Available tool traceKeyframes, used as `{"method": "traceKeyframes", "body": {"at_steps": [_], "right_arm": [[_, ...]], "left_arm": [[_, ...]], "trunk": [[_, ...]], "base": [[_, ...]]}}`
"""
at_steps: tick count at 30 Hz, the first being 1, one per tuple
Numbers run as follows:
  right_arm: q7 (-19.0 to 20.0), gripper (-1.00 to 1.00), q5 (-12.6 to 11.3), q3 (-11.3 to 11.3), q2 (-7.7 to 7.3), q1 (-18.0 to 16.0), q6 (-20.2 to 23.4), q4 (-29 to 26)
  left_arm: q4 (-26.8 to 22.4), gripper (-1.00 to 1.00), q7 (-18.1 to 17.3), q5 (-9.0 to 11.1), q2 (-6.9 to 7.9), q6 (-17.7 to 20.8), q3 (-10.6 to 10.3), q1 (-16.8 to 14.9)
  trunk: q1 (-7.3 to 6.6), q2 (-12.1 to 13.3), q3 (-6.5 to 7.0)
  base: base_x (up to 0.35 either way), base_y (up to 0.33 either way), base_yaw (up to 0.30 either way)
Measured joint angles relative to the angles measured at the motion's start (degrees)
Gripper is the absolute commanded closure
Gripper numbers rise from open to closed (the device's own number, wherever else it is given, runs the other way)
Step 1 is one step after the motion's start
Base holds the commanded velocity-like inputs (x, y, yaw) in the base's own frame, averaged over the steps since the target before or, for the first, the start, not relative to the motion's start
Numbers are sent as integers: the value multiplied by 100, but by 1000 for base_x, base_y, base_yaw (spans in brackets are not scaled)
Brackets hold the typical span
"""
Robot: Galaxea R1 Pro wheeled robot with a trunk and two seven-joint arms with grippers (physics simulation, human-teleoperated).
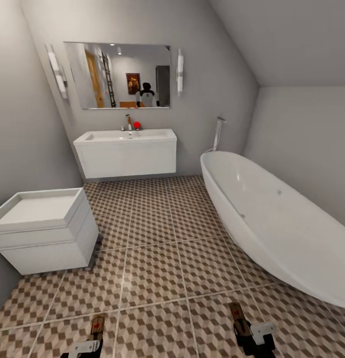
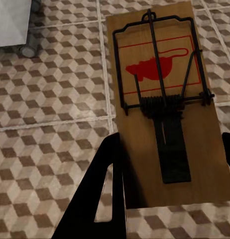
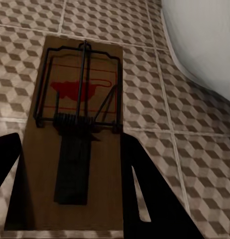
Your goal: Take the four mousetraps from the cabinet in the bathroom and place them on the bathroom floor. Make sure all four end up on the same floor surface, and ensure that at least two of them are either under or directly next to the same bathroom sink.
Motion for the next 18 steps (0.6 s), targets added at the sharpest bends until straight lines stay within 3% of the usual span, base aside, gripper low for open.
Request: {"method": "traceKeyframes", "body": {"at_steps": [7, 18], "right_arm": [[7, 100, 0, 0, 0, 0, 0, 4], [8, 100, 1, 1, 0, 2, 0, -1]], "left_arm": [[0, 100, 0, 0, 0, 0, 0, 0], [2, 100, 0, 0, -1, 1, -1, -2]], "trunk": [[0, 0, 0], [0, 0, 0]], "base": [[264, 0, 255], [264, 0, 19]]}}
